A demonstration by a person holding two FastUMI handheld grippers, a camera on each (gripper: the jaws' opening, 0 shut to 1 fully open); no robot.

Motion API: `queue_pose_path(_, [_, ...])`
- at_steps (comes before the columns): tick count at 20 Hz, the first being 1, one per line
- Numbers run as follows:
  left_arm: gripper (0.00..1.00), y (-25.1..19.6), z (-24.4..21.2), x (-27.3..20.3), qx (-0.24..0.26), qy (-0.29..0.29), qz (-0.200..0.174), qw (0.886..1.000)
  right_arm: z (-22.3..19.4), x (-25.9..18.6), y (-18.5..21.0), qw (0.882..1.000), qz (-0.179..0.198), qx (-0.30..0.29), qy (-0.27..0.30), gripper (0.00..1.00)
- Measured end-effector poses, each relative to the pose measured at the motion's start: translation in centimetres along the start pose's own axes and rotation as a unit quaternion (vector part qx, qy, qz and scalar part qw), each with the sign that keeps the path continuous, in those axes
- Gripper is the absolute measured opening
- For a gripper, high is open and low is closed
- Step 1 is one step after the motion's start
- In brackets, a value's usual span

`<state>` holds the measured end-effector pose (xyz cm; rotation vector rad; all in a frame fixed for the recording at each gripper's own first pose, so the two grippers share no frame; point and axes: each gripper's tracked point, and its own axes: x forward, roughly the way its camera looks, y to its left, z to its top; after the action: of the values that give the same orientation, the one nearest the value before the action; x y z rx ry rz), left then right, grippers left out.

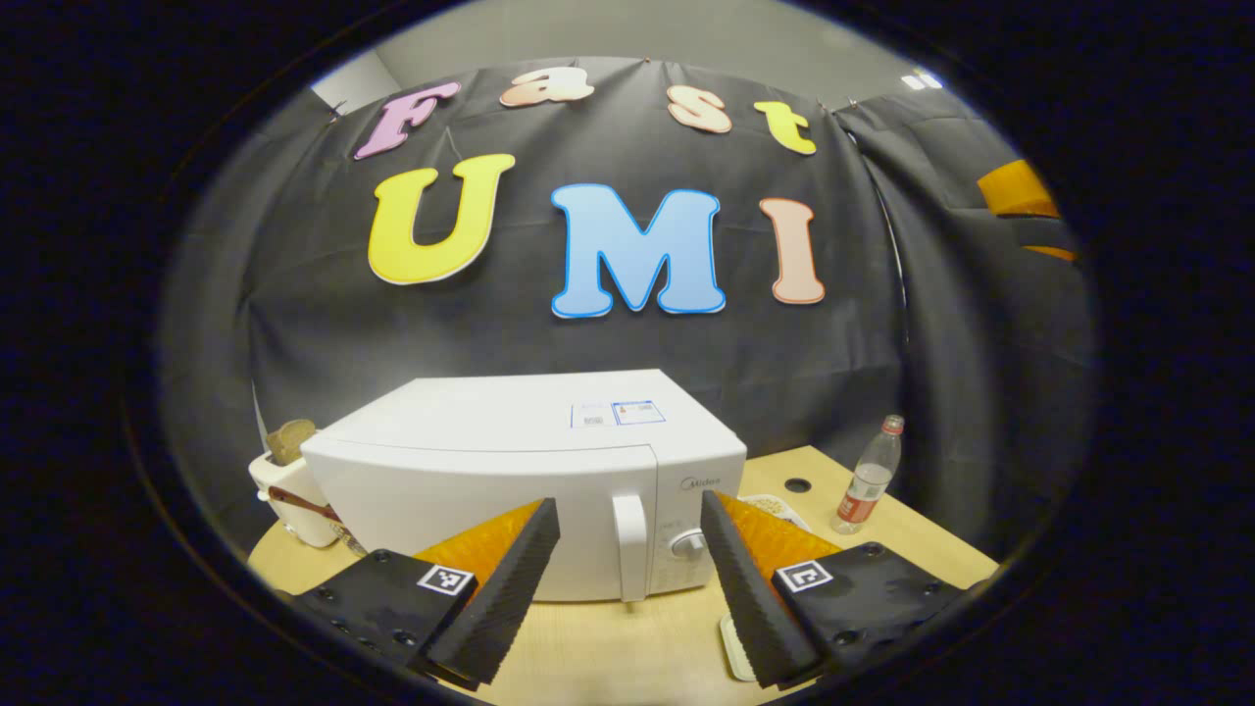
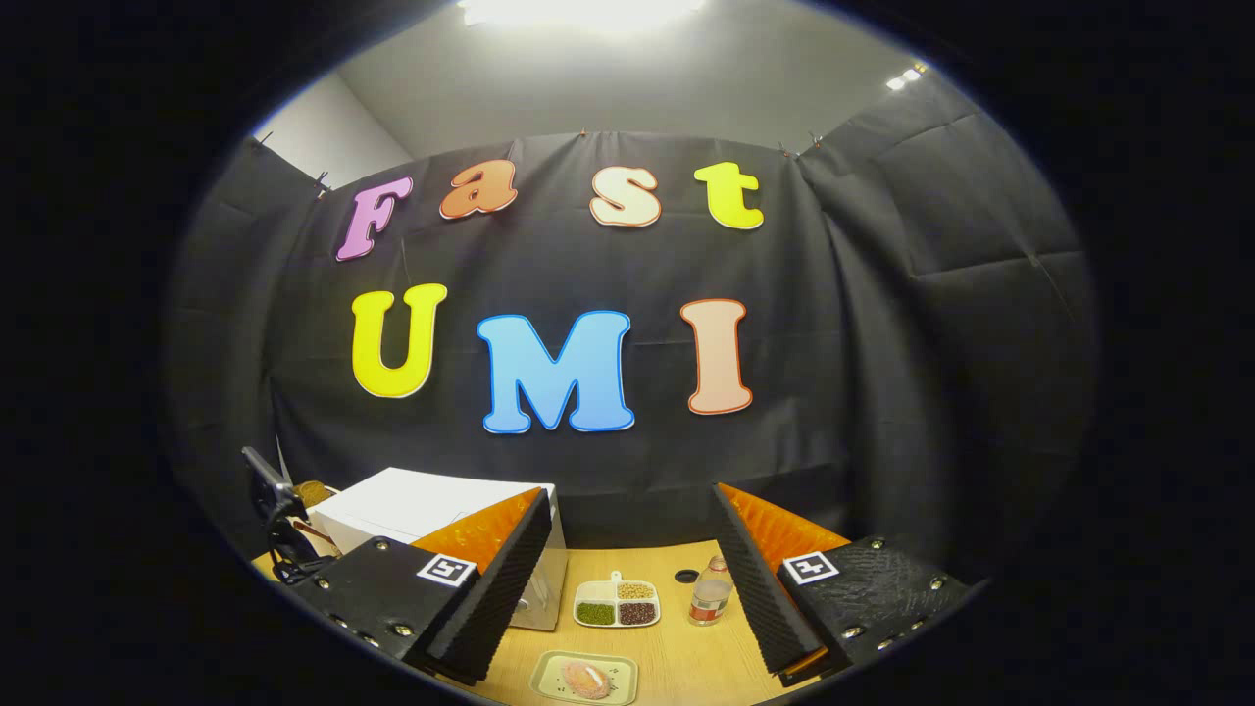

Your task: Open the microwave oven with the left hand, put the food in, and close the microwave oven.

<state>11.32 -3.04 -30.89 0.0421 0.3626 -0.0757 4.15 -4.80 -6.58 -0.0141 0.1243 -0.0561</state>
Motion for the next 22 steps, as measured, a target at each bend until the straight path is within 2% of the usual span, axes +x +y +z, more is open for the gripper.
queue_pose_path(7, [0.96,0.0,-6.2,5.1,-0.022,0.059,-0.004,0.998,-1.3,1.3,-1.3,1.000,-0.015,-0.014,0.022,0.98])
queue_pose_path(9, [0.90,0.2,-7.0,6.1,-0.019,0.067,-0.004,0.998,-1.6,1.6,-1.2,0.999,-0.014,-0.015,0.027,0.98])
queue_pose_path(10, [0.77,0.5,-7.3,6.4,-0.015,0.070,0.001,0.997,-1.7,1.8,-1.1,0.999,-0.015,-0.018,0.029,0.98])
queue_pose_path(11, [0.72,0.6,-7.9,6.6,-0.016,0.076,0.002,0.997,-1.9,1.8,-1.2,0.999,-0.016,-0.021,0.030,0.98])
queue_pose_path(12, [0.65,0.1,-8.3,6.4,-0.031,0.083,-0.014,0.996,-1.9,1.8,-1.2,0.999,-0.016,-0.024,0.030,0.98])
queue_pose_path(15, [0.36,-0.2,-8.1,6.7,-0.014,0.083,-0.011,0.996,-2.1,1.8,-0.9,0.999,-0.015,-0.035,0.030,0.98])
queue_pose_path(18, [0.28,-0.3,-8.1,6.5,-0.015,0.090,-0.015,0.996,-2.2,1.7,-0.5,0.999,-0.012,-0.033,0.034,0.98])
queue_pose_path(19, [0.28,-0.3,-8.0,6.7,-0.013,0.091,-0.018,0.996,-2.3,1.7,-0.5,0.999,-0.013,-0.031,0.034,0.98])
queue_pose_path(20, [0.22,-0.3,-8.2,6.6,-0.009,0.092,-0.021,0.995,-2.3,1.8,-0.4,0.999,-0.012,-0.029,0.034,0.98])
queue_pose_path(21, [0.23,-0.2,-8.1,6.4,-0.008,0.093,-0.022,0.995,-2.5,1.7,-0.3,0.999,-0.011,-0.027,0.036,0.98])
queue_pose_path(22, [0.18,-0.2,-8.1,6.6,-0.008,0.095,-0.026,0.995,-2.6,1.7,-0.2,0.999,-0.010,-0.026,0.037,0.98])
